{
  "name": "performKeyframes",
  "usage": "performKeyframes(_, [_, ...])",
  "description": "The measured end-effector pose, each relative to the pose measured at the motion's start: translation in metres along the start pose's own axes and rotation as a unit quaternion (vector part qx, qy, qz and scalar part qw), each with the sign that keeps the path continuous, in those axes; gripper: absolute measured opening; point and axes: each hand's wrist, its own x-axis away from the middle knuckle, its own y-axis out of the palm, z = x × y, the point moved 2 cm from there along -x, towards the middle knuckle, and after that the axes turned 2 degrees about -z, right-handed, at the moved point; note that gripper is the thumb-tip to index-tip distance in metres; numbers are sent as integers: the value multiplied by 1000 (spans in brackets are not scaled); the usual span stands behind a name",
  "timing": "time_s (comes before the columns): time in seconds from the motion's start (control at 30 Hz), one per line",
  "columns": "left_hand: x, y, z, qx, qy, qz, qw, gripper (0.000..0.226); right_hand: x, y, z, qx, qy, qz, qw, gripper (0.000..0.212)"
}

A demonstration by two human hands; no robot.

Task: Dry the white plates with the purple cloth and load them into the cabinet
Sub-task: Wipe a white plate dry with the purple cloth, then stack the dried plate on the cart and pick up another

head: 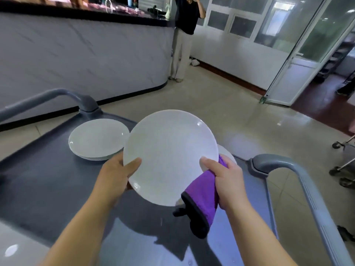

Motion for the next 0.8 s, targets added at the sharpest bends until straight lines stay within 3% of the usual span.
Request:
performKeyframes(0.03, [4, -7, -1, 8, -1, 16, 1000, 18, -2, 4, 5, 18, 9, -14, 1000, 28])
performKeyframes(0.1, [11, -22, -4, 21, -4, 43, 999, 19, -5, 14, 15, 49, 21, -39, 998, 17])
performKeyframes(0.2, [13, -52, -10, 22, -12, 83, 996, 16, -7, 32, 28, 94, 32, -62, 993, 33])
performKeyframes(0.3, [8, -85, -15, 13, -18, 119, 993, 12, -11, 54, 34, 180, 11, -66, 981, 14])
performKeyframes(0.63, [-54, -186, -46, 19, -56, 173, 983, 9, -20, 130, 38, 407, -91, -128, 900, 14])
performKeyframes(0.8, [-93, -209, -56, 48, -73, 175, 981, 9, -34, 151, 46, 466, -93, -113, 873, 30])
